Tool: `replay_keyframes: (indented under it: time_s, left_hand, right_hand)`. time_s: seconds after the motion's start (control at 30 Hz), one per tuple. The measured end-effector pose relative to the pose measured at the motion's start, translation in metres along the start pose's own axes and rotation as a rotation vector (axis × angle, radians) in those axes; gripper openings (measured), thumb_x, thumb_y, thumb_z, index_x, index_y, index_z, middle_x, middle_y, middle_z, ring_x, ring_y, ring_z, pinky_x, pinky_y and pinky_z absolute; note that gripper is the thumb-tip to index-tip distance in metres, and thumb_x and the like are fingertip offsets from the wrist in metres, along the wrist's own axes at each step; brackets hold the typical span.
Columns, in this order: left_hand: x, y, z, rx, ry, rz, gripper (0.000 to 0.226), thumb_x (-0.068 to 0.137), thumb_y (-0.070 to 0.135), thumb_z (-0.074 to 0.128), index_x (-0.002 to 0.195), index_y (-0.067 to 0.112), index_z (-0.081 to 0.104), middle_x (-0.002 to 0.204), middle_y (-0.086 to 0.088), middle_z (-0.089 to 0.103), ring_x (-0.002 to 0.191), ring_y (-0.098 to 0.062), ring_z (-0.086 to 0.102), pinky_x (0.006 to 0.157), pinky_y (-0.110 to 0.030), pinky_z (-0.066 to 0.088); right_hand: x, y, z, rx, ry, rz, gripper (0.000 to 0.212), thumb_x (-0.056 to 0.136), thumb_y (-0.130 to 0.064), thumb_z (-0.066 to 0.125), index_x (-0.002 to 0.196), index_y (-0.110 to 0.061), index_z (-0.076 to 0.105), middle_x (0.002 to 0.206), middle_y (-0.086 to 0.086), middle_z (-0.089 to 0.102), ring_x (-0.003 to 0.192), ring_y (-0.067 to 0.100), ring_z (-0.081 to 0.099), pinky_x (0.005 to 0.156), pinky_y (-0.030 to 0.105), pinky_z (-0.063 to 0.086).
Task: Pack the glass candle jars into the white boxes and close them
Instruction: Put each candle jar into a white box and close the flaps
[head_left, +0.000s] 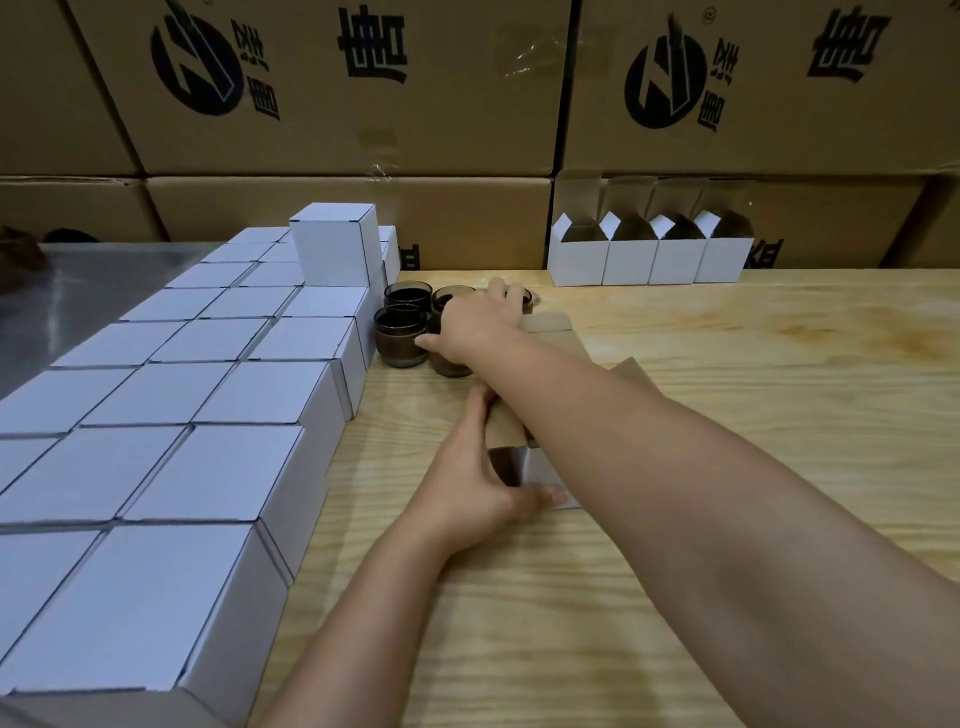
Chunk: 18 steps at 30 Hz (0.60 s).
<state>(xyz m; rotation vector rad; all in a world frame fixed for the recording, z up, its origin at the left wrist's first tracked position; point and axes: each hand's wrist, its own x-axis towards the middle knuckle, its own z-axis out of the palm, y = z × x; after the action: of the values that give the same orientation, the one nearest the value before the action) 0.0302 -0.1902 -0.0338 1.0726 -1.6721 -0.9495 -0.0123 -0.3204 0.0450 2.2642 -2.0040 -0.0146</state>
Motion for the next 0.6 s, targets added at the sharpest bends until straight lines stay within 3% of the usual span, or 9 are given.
replay_keyframes:
  time_s: [0.07,0.13,0.23,0.33,0.47,0.6]
  left_hand:
    - [0.0,-0.001,0.0,0.007,0.006,0.001,0.092,0.047,0.038,0.082,0.107,0.08,0.026,0.118,0.03,0.057,0.103,-0.003,0.063,0.081,-0.014,0.048]
    - [0.001,-0.001,-0.001,0.012,-0.001,0.004,0.092,0.049,0.032,0.085,0.111,0.072,0.03,0.113,0.033,0.057,0.101,0.006,0.061,0.074,-0.005,0.045]
    - [0.0,-0.002,-0.001,-0.013,-0.019,-0.009,0.095,0.05,0.024,0.09,0.119,0.06,0.035,0.111,0.032,0.059,0.101,0.008,0.06,0.074,-0.007,0.046]
    - [-0.001,0.0,-0.002,-0.006,-0.033,-0.008,0.099,0.051,0.027,0.091,0.126,0.056,0.034,0.114,0.037,0.054,0.107,0.012,0.055,0.077,-0.004,0.044]
    - [-0.001,-0.001,-0.003,0.003,-0.035,-0.011,0.103,0.051,0.029,0.09,0.133,0.051,0.032,0.122,0.028,0.055,0.11,0.007,0.057,0.082,-0.008,0.046]
    - [-0.002,-0.001,-0.004,0.017,-0.044,-0.002,0.104,0.055,0.024,0.092,0.136,0.049,0.031,0.115,0.047,0.047,0.109,0.014,0.052,0.081,-0.005,0.043]
  right_hand:
    - [0.001,0.001,0.001,-0.007,-0.015,-0.013,0.048,0.089,-0.066,0.043,0.103,-0.024,0.06,0.128,0.005,0.055,0.125,0.029,0.033,0.095,0.041,0.024]
    - [0.0,0.003,-0.004,0.025,-0.075,-0.011,0.052,0.089,-0.064,0.046,0.116,-0.021,0.059,0.133,0.008,0.051,0.129,0.032,0.031,0.099,0.043,0.023]
    - [-0.003,0.009,-0.02,0.088,-0.238,-0.057,0.05,0.088,-0.057,0.056,0.12,-0.019,0.052,0.132,0.009,0.049,0.129,0.034,0.036,0.103,0.046,0.024]
    - [-0.007,0.014,-0.031,0.203,-0.332,-0.166,0.056,0.085,-0.043,0.067,0.129,-0.013,0.049,0.129,0.007,0.055,0.118,0.029,0.05,0.104,0.045,0.037]
    - [-0.017,0.032,-0.047,0.541,-0.252,-0.248,0.061,0.083,-0.025,0.073,0.138,-0.011,0.048,0.131,0.006,0.055,0.118,0.023,0.053,0.087,0.026,0.047]
    - [-0.03,0.069,-0.076,0.755,-0.226,-0.336,0.065,0.082,-0.015,0.073,0.14,-0.019,0.044,0.132,-0.002,0.051,0.116,0.016,0.048,0.072,0.017,0.039]
